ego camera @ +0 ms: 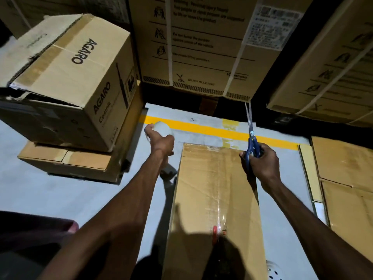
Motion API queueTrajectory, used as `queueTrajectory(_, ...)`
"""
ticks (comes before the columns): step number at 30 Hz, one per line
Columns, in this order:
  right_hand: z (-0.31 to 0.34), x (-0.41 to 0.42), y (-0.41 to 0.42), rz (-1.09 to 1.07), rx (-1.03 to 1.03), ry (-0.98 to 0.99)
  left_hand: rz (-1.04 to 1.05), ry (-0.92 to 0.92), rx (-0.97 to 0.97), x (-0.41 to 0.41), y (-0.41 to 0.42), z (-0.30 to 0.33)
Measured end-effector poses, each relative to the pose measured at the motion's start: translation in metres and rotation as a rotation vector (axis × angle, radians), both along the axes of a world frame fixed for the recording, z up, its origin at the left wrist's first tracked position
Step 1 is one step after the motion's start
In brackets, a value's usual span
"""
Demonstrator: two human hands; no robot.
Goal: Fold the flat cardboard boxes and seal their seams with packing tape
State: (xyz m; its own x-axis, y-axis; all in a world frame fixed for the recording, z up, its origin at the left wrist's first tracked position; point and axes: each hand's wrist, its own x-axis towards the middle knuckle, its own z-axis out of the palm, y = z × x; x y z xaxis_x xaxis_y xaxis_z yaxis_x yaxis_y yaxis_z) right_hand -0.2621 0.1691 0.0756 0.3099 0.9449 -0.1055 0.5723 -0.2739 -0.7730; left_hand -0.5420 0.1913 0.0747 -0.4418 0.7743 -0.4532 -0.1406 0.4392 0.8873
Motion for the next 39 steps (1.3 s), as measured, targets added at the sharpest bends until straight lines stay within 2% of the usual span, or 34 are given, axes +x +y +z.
queueTrajectory(2, -0.004, 0.001, 0.002, -0.029, -0.005, 0.034, 0.013, -0.053, 0.049, 0.01, 0.003, 0.001)
queueTrajectory(6, -0.009, 0.006, 0.004, -0.038, -0.032, 0.07, -0.112, 0.021, 0.049, 0.03, 0.004, -0.004)
queueTrajectory(10, -0.007, 0.011, 0.003, -0.015, -0.051, 0.065, -0.122, 0.031, 0.014, 0.034, 0.005, -0.011)
queueTrajectory(17, -0.004, 0.012, 0.005, 0.089, -0.099, -0.117, -0.029, -0.134, -0.121, 0.025, 0.011, -0.015)
queueTrajectory(21, 0.009, 0.009, -0.007, 0.098, -0.094, -0.273, 0.051, -0.175, -0.096, 0.016, 0.004, -0.006)
queueTrajectory(24, 0.033, 0.003, -0.023, 0.031, 0.069, -0.372, 0.13, -0.017, -0.002, 0.003, -0.013, 0.013)
queueTrajectory(27, 0.068, -0.014, -0.038, 0.079, 0.106, -0.34, 0.148, 0.214, 0.123, -0.026, -0.04, 0.042)
queueTrajectory(30, 0.099, -0.045, -0.064, 0.312, -0.035, -0.213, 0.119, 0.32, 0.209, -0.065, -0.075, 0.079)
queueTrajectory(35, 0.155, -0.123, -0.128, 0.687, -0.249, 0.311, 0.065, 0.511, 0.279, -0.141, -0.178, 0.132)
queueTrajectory(39, 0.184, -0.191, -0.184, 0.927, -0.381, 0.54, 0.085, 0.655, 0.277, -0.216, -0.278, 0.159)
